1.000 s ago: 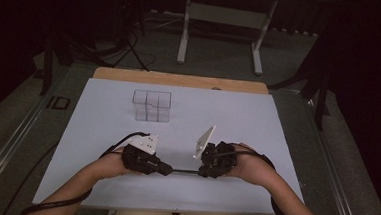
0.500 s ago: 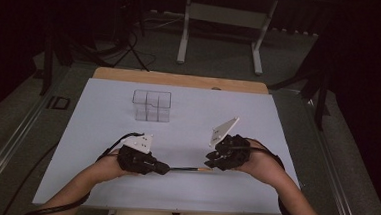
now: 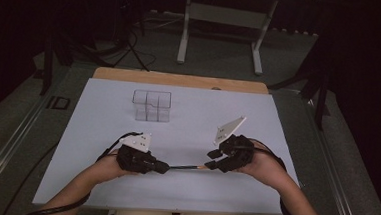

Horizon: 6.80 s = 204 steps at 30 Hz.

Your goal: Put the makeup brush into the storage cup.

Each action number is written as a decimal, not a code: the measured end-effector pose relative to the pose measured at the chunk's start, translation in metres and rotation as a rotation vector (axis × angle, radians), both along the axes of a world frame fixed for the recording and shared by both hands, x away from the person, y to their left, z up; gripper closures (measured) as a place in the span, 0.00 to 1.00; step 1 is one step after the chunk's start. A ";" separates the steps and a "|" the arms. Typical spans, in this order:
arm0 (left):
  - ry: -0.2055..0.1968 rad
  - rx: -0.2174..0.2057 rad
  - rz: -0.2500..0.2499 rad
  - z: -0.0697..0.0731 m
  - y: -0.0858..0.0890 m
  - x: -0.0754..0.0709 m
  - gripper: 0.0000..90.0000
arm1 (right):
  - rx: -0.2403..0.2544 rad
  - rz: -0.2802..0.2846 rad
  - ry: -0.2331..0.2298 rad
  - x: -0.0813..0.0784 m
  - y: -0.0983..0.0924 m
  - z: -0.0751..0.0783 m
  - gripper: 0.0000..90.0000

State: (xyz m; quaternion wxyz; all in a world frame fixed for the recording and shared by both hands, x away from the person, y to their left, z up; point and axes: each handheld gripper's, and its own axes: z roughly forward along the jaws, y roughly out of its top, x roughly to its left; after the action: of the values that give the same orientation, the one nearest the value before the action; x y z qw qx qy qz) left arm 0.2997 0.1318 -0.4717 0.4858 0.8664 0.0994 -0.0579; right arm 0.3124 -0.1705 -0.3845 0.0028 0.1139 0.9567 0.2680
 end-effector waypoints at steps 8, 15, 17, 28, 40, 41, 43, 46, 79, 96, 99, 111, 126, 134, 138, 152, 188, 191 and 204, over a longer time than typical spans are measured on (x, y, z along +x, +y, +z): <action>-0.015 -0.009 0.003 0.005 0.001 0.001 0.96 | -0.066 0.037 0.038 -0.001 0.007 -0.015 0.67; -0.015 -0.012 -0.005 0.007 -0.001 0.002 0.96 | -0.067 0.061 0.042 0.000 0.010 -0.020 0.75; -0.019 -0.012 -0.014 0.007 -0.002 0.002 0.96 | -0.079 0.063 0.040 0.000 0.011 -0.020 0.79; -0.013 -0.004 -0.039 0.006 -0.009 0.003 0.96 | -0.123 0.112 0.051 0.000 0.008 -0.019 0.91; -0.030 0.022 0.000 0.009 -0.015 0.006 0.78 | -0.123 0.142 0.095 -0.002 0.007 -0.021 0.94; -0.037 0.027 0.010 0.011 -0.016 0.006 0.69 | -0.132 0.146 0.105 -0.001 0.007 -0.022 0.94; -0.038 0.026 0.009 0.014 -0.017 0.007 0.67 | -0.132 0.146 0.108 -0.001 0.008 -0.022 0.94; -0.039 0.029 -0.001 0.018 -0.021 0.009 0.67 | -0.122 0.145 0.110 -0.001 0.009 -0.021 0.94; -0.057 0.139 -0.168 0.030 -0.086 0.012 0.87 | -0.126 0.163 0.120 -0.002 0.022 -0.016 0.94; -0.059 0.207 -0.194 0.025 -0.094 0.010 0.93 | -0.136 0.183 0.114 -0.003 0.026 -0.018 0.94; -0.065 0.197 -0.181 0.026 -0.091 0.011 0.94 | -0.130 0.174 0.105 -0.003 0.025 -0.018 0.91; -0.062 0.152 -0.108 0.025 -0.075 0.012 0.94 | -0.084 0.100 0.055 0.000 0.011 -0.009 0.76; -0.091 -0.100 0.217 0.031 -0.038 0.021 0.94 | 0.139 -0.053 -0.055 -0.001 -0.009 0.000 0.52; -0.123 -0.244 0.302 0.044 -0.029 0.021 0.94 | 0.259 -0.109 -0.115 -0.008 -0.009 -0.003 0.53; -0.110 -0.313 0.310 0.047 -0.029 0.020 0.94 | 0.322 -0.140 -0.143 -0.013 -0.004 -0.009 0.55; -0.117 -0.426 0.308 0.051 -0.039 0.013 0.94 | 0.509 -0.203 -0.143 -0.018 0.003 -0.027 0.61; -0.137 -0.566 0.210 0.049 -0.081 0.013 0.94 | 0.610 -0.216 -0.159 -0.021 -0.001 -0.022 0.88; -0.158 -0.556 0.207 0.050 -0.079 0.011 0.93 | 0.608 -0.220 -0.123 -0.018 -0.004 -0.022 0.93; -0.109 -0.463 0.233 0.066 -0.076 0.015 0.80 | 0.514 -0.236 -0.078 -0.012 -0.010 -0.031 0.94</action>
State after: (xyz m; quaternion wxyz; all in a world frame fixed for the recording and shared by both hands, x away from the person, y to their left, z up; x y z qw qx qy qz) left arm 0.3143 0.0562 -0.4054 0.6792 0.7168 0.1560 0.0241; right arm 0.3006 -0.1806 -0.4153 0.0418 0.2109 0.8365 0.5040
